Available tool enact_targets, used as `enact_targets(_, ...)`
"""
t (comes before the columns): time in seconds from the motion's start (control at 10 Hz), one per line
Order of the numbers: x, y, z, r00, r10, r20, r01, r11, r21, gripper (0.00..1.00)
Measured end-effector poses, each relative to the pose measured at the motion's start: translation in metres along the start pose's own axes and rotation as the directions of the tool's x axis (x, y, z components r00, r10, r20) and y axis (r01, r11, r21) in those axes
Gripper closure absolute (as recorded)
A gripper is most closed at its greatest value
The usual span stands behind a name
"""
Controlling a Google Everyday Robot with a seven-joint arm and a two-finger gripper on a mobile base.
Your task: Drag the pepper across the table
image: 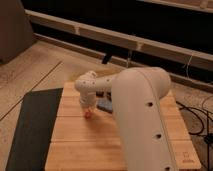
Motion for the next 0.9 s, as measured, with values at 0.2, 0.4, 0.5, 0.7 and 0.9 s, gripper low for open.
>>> enact_targets(0.2,-0.01,0.006,-0.011,1.0,-0.027,0.012,0.027,1.0,0.007,1.0)
enact_targets(0.4,-0.03,0.043,-0.026,0.987,-0.152,0.041,0.152,0.988,0.02,1.0)
enact_targets(0.5,-0.037,0.062,-0.029,0.977,-0.207,0.044,0.206,0.978,0.022,1.0)
enact_targets(0.7,-0.045,0.106,-0.019,0.949,-0.315,0.026,0.315,0.949,0.007,1.0)
enact_targets(0.9,-0.051,0.145,-0.008,0.915,-0.404,0.004,0.404,0.915,-0.015,1.0)
